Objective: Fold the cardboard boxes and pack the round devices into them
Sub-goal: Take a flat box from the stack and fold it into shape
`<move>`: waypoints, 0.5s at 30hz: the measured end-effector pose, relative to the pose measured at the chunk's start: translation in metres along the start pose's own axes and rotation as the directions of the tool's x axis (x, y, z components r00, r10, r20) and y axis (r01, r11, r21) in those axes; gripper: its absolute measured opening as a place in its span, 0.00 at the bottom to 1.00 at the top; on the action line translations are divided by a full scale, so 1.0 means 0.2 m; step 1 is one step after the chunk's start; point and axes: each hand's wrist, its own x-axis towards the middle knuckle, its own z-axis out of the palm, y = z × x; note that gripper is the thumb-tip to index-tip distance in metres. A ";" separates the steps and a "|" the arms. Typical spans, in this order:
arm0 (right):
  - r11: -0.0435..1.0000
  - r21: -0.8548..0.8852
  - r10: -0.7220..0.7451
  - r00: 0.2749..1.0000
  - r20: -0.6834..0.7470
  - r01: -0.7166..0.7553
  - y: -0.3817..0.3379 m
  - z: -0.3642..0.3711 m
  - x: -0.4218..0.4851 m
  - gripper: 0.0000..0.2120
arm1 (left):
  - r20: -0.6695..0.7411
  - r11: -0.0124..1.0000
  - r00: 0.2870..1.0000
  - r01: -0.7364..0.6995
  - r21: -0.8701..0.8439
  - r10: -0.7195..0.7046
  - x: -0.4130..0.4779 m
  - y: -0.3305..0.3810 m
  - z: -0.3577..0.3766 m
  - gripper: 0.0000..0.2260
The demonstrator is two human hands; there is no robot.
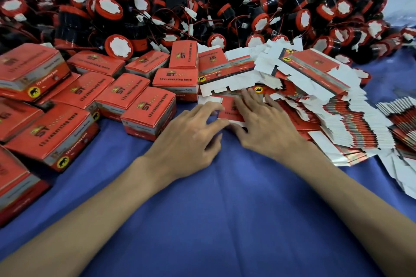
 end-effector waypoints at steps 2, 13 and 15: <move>0.997 -0.056 -0.051 0.999 -0.006 0.051 -0.03 0.02 0.00 0.28 | -0.015 0.999 1.000 0.000 -0.035 -0.001 0.00 -0.01 0.01 0.13; 0.783 0.380 0.229 0.340 -0.912 0.493 -0.08 -0.17 -0.09 0.11 | -0.118 0.613 0.918 0.154 -0.775 -0.380 0.00 -0.03 -0.04 0.28; 0.709 0.534 0.397 0.366 -0.842 0.461 -0.07 -0.18 -0.08 0.11 | -0.097 0.671 0.970 0.081 -0.737 -0.224 -0.01 -0.03 -0.05 0.29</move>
